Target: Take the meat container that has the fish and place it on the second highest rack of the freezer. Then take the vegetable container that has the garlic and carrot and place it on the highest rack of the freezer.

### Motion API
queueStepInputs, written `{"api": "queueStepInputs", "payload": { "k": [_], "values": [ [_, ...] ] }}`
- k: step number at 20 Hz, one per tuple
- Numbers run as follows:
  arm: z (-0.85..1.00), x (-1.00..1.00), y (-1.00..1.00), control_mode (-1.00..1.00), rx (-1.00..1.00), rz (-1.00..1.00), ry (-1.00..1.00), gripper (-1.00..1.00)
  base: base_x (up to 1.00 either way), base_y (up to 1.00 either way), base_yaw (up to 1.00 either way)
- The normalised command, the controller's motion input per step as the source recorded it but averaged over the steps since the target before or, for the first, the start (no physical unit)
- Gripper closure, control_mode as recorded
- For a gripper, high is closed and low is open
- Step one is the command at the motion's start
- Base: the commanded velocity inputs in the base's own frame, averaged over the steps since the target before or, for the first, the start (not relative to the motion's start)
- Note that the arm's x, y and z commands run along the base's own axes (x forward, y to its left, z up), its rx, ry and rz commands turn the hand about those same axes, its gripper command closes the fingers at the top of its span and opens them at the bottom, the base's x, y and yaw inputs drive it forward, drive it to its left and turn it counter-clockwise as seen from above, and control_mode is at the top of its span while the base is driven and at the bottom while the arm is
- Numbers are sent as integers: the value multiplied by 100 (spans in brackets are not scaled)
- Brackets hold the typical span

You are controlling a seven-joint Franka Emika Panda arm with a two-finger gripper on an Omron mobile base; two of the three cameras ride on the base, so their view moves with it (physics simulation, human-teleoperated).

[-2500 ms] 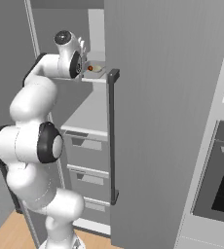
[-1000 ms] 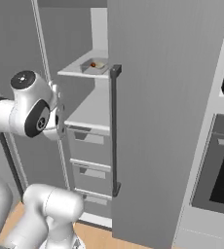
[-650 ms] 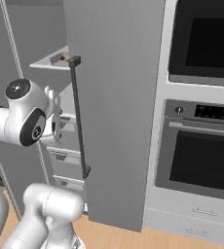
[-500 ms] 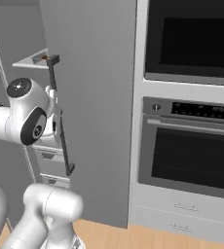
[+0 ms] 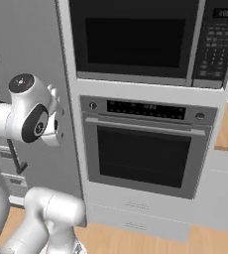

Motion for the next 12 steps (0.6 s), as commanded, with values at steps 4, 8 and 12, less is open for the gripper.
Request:
{"api": "queueStepInputs", "payload": {
  "k": [4, 8, 12],
  "values": [
    [0, 0, 0, 100, 0, 0, 0, -100, 2, -100, 0],
    [0, 0, 0, 100, 0, 0, 0, -100, 4, -100, 0],
    [0, 0, 0, 100, 0, 0, 0, -100, 12, -100, 0]
  ]
}}
